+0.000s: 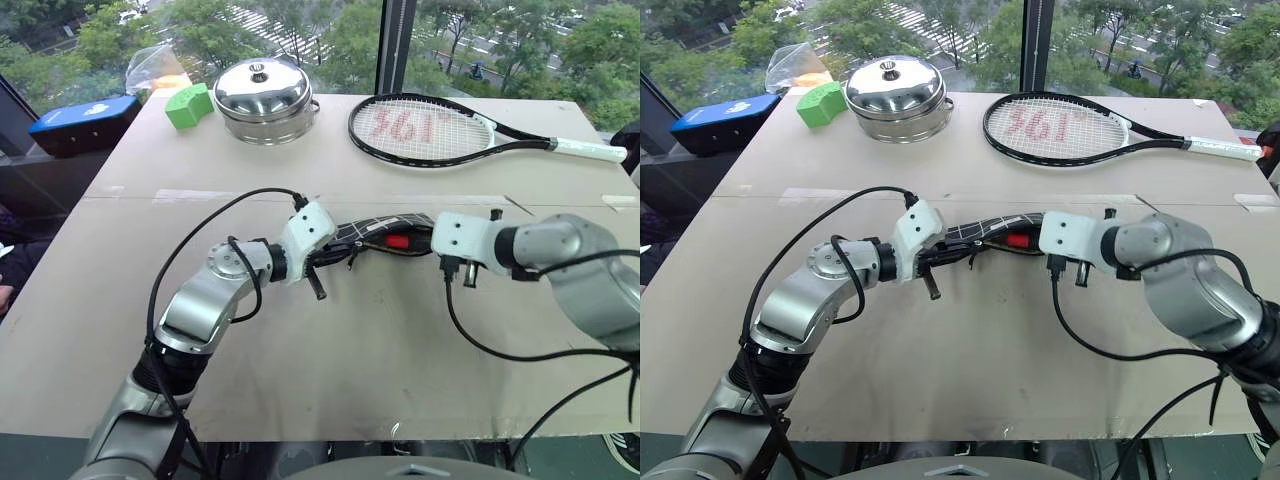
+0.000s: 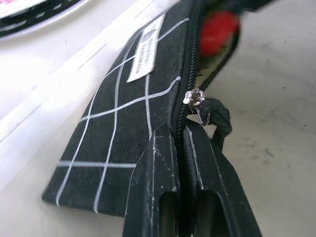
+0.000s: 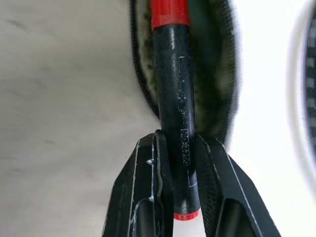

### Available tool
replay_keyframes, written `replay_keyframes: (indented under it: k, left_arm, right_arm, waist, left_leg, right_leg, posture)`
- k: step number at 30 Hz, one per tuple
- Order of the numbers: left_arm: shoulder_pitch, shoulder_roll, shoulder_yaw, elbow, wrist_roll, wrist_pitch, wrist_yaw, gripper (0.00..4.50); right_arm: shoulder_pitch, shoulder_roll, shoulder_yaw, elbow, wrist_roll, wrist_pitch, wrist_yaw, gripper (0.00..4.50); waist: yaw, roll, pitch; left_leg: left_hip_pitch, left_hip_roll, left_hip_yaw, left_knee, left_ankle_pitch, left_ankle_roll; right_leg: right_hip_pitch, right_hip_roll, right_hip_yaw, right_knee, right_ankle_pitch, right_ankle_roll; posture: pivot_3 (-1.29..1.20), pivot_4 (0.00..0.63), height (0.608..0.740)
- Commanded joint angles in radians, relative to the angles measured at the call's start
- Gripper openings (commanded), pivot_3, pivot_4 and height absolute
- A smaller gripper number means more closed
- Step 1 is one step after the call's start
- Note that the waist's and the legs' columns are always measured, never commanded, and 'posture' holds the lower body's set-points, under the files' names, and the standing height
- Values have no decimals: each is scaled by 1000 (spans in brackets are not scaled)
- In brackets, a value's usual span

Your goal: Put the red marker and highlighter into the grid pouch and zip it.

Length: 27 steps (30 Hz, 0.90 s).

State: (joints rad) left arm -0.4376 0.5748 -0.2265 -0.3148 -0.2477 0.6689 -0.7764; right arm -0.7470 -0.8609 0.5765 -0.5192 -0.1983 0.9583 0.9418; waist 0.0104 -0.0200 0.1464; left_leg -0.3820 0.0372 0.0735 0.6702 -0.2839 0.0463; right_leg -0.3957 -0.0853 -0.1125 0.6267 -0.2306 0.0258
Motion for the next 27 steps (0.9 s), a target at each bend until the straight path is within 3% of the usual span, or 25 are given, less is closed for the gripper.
replay_keyframes:
  k: [1,7,11,14,22,27]
  left_arm:
    - [-22,-15,-11,-39,9,-20,7,0]
    - [-22,-39,-17,-49,13,-7,24,0]
    - [-9,-43,1,-62,7,13,38,0]
    - [-2,-43,26,-60,-5,36,52,0]
    - [-27,-58,54,-32,-21,63,73,0]
    - [-43,-61,53,-19,-24,62,67,0]
  right_arm:
    - [-79,65,86,39,-79,5,-21,176]
    - [-170,230,202,216,-189,-126,-68,175]
    - [-124,230,175,261,-209,-202,-67,2072]
    - [-68,235,37,206,-136,-157,-57,3482]
    - [138,432,-466,-133,285,415,46,3482]
    - [174,557,-563,-193,382,598,-41,3482]
  waist:
    - [1,0,0]
    - [4,0,0]
    - [5,0,0]
    - [4,0,0]
    - [4,0,-1]
    - [2,0,-1]
  left_leg:
    - [0,0,0,0,0,0]
    - [-1,0,0,1,0,0]
    - [-1,0,0,1,0,0]
    - [-1,0,0,1,0,0]
    - [-1,0,-3,0,0,0]
    - [0,0,-3,0,0,0]
  right_leg:
    - [0,0,0,0,0,0]
    - [0,0,-4,0,0,0]
    - [0,0,-5,0,0,0]
    - [0,0,-5,0,0,0]
    - [2,0,-6,1,0,0]
    - [1,0,-5,2,0,0]
  posture:
    - [0,150,740]
    - [0,150,740]
    - [0,150,740]
    - [0,150,740]
    - [0,150,740]
    - [0,150,740]
